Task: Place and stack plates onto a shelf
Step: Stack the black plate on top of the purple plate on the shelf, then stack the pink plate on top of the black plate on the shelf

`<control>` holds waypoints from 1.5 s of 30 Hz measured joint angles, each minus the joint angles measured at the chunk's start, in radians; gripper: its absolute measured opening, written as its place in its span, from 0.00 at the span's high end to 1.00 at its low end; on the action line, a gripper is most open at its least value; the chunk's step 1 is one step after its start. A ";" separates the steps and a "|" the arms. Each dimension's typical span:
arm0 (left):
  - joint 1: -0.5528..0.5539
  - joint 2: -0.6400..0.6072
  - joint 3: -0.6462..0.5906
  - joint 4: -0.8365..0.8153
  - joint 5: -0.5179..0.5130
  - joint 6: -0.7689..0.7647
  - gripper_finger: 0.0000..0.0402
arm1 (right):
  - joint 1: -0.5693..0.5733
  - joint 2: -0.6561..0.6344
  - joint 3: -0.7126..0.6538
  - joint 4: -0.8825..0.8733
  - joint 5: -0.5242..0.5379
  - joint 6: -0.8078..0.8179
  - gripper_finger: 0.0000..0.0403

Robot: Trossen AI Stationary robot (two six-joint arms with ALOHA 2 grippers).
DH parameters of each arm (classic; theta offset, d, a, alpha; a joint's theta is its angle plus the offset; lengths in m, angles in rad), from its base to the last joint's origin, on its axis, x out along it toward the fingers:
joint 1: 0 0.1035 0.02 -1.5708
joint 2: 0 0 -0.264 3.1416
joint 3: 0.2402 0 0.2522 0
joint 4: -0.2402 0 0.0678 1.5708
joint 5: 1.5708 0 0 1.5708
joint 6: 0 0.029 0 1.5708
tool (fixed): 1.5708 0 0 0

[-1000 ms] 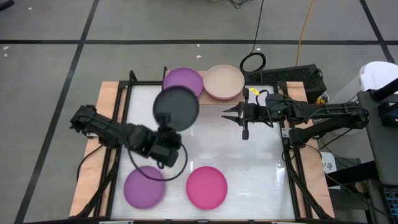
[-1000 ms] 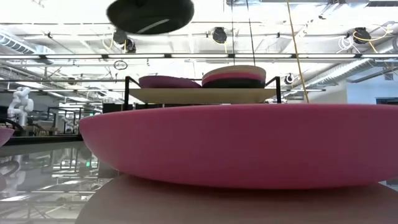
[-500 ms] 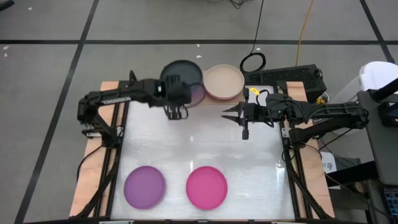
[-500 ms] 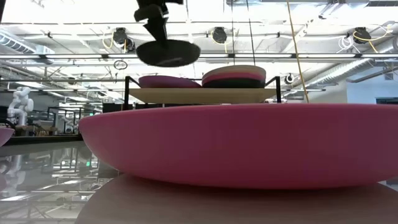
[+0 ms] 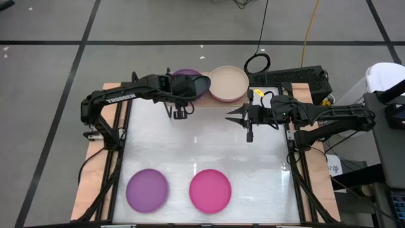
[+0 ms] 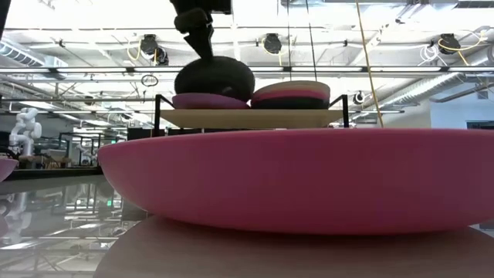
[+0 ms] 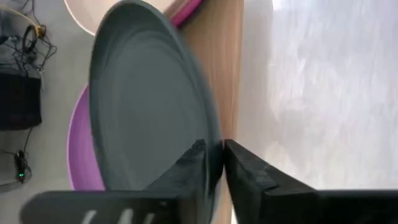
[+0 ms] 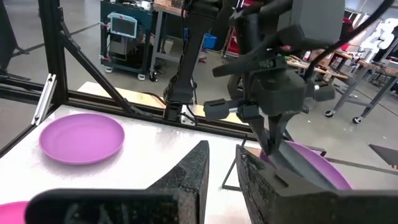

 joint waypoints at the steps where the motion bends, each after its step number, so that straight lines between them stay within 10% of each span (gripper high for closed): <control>1: 0.000 0.000 -0.001 -0.001 -0.001 0.000 0.82 | 0.000 0.000 0.000 0.000 0.000 0.000 0.84; 12: -0.001 -0.036 -0.001 -0.004 -0.193 -0.046 0.53 | 0.000 0.000 0.000 -0.005 -0.001 0.003 0.84; 20: -0.061 -0.214 -0.016 0.027 -0.137 -0.239 0.54 | 0.063 0.005 0.000 -0.167 -0.004 0.032 0.84; 25: -0.190 -0.375 -0.172 0.117 -0.284 -0.367 0.61 | 0.138 0.012 -0.017 -0.323 -0.003 0.118 0.84; 35: -0.485 -0.648 -0.704 0.742 -0.337 -0.437 0.66 | 0.281 0.046 -0.392 0.179 -0.048 0.327 0.84; 45: -0.578 -0.684 -1.057 1.326 -0.354 -0.337 0.66 | 0.313 0.268 -0.402 0.224 -0.055 0.395 0.72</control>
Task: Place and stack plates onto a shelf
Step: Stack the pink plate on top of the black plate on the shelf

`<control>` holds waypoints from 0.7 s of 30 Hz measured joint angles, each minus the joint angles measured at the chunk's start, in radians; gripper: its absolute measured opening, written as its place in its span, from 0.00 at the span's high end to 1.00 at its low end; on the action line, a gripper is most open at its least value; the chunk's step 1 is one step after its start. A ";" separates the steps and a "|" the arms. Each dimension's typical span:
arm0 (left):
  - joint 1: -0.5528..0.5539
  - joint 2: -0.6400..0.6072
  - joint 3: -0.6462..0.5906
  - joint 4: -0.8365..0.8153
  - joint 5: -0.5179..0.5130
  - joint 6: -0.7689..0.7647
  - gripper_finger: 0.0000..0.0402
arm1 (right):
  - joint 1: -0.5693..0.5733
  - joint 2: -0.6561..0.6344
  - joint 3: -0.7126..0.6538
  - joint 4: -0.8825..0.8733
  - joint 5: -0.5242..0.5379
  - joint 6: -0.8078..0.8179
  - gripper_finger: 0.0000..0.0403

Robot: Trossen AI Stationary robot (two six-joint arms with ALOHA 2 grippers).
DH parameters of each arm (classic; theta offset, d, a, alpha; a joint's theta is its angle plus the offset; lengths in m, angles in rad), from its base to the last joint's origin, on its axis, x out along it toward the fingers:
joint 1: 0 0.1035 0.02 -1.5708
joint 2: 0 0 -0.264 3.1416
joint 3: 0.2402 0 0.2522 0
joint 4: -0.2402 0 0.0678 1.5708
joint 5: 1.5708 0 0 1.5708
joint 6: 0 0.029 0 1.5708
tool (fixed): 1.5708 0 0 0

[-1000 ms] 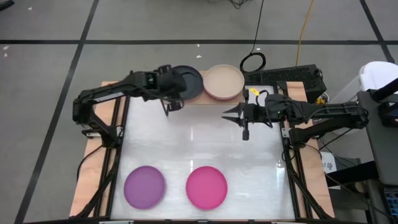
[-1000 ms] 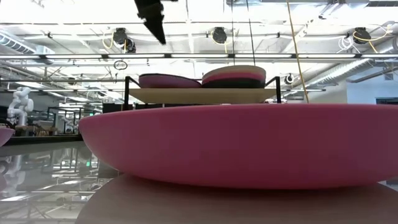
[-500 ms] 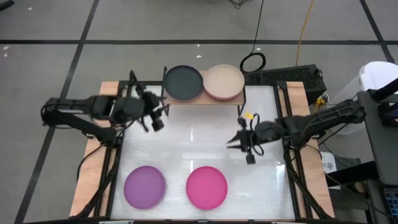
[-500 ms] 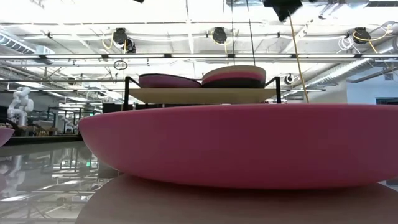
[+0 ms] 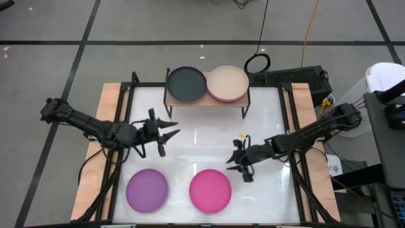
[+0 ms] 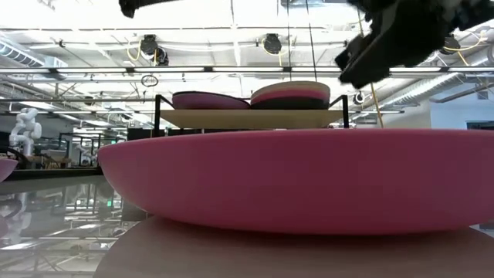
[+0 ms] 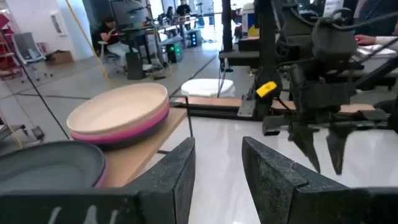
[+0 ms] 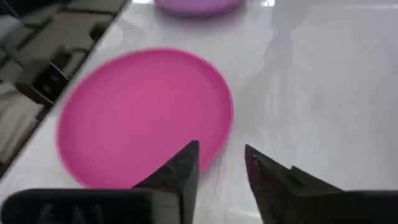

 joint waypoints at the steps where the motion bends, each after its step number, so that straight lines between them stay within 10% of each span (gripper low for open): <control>1: 0.000 0.001 -0.018 0.023 0.000 0.000 0.66 | 0.001 0.023 0.002 0.005 0.000 0.006 0.69; 10: -0.025 -0.033 -0.052 0.033 -0.012 0.048 0.66 | 0.001 0.196 0.001 0.118 -0.001 0.098 0.48; 21: -0.171 -0.161 -0.118 -0.060 -0.227 0.026 0.66 | 0.001 0.287 0.001 0.196 -0.001 0.142 0.48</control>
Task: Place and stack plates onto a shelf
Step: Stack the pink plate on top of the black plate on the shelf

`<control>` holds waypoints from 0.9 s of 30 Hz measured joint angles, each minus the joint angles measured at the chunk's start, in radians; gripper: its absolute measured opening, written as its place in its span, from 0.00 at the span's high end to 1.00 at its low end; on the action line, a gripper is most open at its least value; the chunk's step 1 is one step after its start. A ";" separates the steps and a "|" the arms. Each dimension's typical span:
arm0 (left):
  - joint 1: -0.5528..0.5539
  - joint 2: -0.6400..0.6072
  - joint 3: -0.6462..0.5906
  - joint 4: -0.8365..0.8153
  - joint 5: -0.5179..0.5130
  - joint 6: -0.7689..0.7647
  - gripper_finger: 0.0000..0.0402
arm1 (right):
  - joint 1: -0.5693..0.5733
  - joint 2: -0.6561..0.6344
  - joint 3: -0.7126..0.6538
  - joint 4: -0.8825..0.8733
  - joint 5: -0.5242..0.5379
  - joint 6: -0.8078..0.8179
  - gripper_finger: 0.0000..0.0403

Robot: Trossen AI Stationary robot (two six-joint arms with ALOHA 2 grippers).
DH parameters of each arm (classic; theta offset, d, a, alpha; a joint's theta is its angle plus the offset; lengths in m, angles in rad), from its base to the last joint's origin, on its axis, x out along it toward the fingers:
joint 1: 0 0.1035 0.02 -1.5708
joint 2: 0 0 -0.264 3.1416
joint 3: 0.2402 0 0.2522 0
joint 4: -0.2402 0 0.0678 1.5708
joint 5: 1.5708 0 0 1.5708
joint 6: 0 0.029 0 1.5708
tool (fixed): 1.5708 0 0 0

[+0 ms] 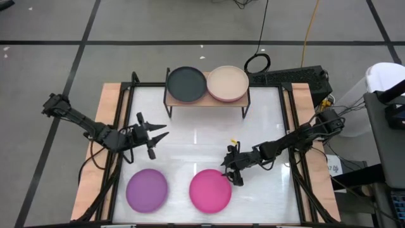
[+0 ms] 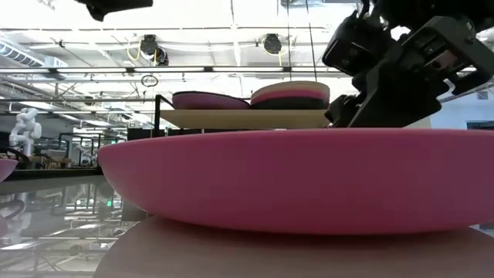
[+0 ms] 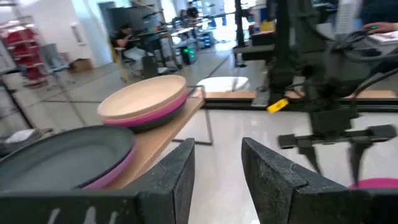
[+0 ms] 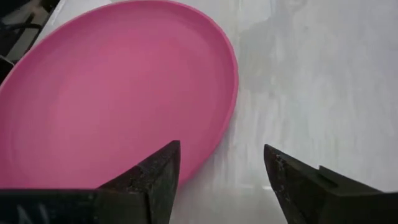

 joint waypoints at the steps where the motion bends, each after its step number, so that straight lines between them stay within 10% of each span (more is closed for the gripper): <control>1: -0.005 -0.007 -0.013 0.005 -0.021 0.000 0.66 | -0.001 0.008 0.000 0.014 0.000 0.006 0.48; 15: -0.012 -0.042 -0.049 0.042 -0.072 -0.015 0.66 | -0.003 0.096 0.027 0.025 -0.025 0.042 0.52; 27: -0.012 -0.041 -0.049 0.042 -0.072 -0.028 0.66 | -0.008 0.091 0.027 0.032 -0.025 0.019 0.98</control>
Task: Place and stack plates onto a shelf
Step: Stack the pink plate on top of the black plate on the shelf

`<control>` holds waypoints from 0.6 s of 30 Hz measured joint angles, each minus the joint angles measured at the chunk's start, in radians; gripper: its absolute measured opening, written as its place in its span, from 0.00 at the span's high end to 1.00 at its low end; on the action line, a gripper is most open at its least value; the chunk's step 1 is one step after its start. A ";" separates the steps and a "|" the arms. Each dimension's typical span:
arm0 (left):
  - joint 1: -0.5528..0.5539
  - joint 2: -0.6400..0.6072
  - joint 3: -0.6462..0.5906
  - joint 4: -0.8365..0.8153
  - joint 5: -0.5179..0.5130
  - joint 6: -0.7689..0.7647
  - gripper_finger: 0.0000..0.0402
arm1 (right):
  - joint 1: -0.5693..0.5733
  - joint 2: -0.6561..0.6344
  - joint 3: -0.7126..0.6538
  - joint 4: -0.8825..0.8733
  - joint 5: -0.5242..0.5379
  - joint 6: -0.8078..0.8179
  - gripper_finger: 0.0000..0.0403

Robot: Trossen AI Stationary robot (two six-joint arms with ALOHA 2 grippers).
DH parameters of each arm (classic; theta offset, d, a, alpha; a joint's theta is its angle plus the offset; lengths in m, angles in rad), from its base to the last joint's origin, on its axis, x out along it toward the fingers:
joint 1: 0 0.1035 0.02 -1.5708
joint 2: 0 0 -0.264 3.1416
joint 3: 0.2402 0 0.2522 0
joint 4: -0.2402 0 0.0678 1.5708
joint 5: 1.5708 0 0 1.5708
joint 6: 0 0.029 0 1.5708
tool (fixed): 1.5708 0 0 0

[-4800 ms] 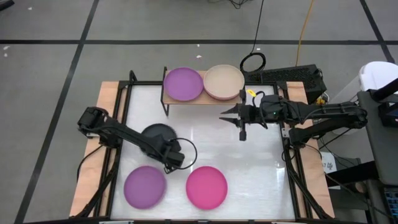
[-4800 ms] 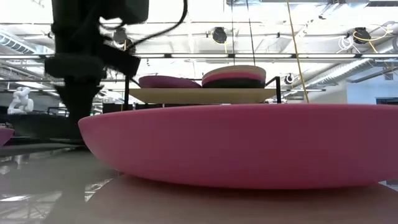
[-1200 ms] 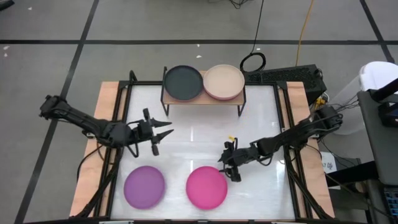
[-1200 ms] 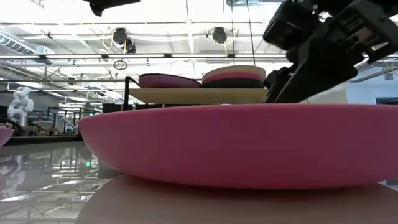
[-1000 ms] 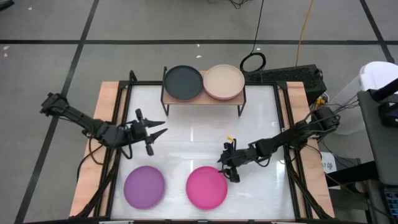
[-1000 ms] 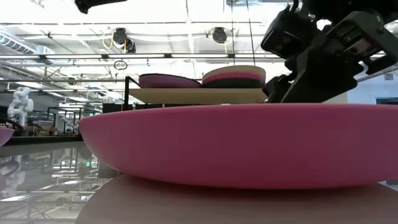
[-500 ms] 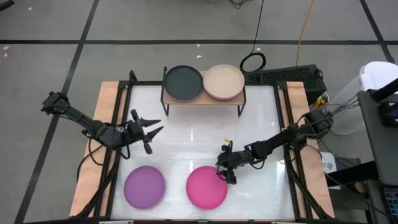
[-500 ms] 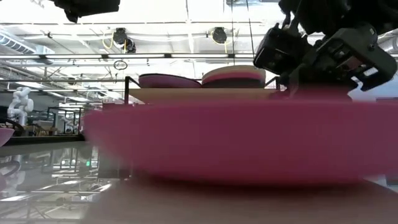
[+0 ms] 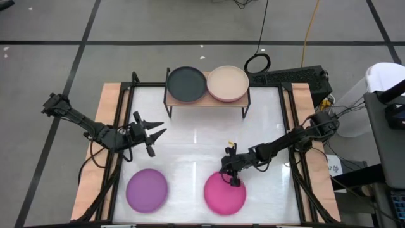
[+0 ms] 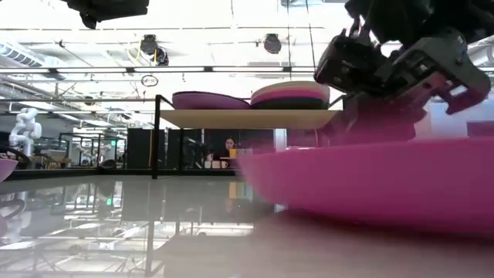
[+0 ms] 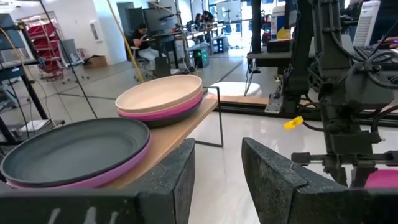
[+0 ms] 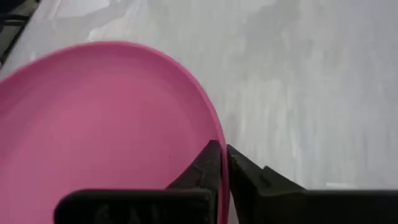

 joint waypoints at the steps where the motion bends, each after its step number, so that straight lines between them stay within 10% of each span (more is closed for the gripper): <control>1: 0.000 0.001 0.000 0.000 0.000 0.000 0.66 | -0.003 -0.004 0.000 -0.003 0.000 -0.001 0.98; 18: 0.000 0.001 0.000 -0.004 0.012 -0.027 0.66 | -0.143 -0.271 -0.001 0.030 0.091 -0.166 1.00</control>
